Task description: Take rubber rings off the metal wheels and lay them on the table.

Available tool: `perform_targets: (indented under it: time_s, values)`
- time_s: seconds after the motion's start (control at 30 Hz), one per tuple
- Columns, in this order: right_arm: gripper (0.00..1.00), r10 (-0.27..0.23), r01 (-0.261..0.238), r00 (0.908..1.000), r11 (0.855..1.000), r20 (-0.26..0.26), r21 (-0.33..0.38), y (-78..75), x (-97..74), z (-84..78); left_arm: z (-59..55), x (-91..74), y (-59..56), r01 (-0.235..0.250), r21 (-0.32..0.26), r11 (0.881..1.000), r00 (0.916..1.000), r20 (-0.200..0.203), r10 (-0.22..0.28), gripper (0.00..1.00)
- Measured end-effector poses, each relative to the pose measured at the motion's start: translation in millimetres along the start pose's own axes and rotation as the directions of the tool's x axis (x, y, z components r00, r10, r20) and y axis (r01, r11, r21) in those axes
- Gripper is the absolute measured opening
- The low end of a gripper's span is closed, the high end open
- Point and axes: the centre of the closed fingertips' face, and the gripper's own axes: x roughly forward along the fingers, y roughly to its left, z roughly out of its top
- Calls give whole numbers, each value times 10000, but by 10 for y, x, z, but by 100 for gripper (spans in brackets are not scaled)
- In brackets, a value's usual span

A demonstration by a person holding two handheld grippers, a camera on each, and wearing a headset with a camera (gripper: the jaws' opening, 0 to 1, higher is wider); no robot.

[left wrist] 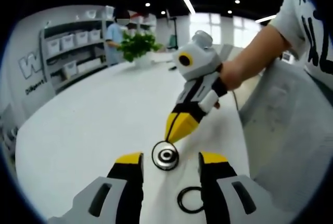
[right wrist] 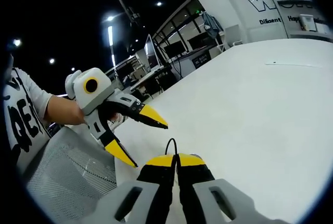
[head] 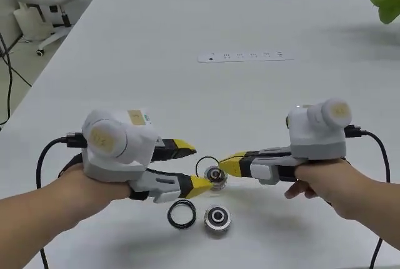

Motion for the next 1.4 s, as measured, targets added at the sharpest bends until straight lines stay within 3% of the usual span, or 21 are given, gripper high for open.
perform_targets:
  time_s: [0.3, 0.73, 1.4]
  values:
    - [0, 228, -229, 9997, 9997, -58, -76, 58, 32, 19, 9, -135, -3, -125, -105, 9999, 9997, 185, 127, 51]
    - [0, 535, -536, 9985, 9985, -123, -117, 225, 81, 54, -72, -325, -12, -425, -238, 9988, 9989, 181, 429, 56]
    - [0, 1042, -1068, 9905, 9940, -893, -248, 437, 186, -121, -230, -490, -72, -563, -356, 9978, 9984, -36, 562, 62]
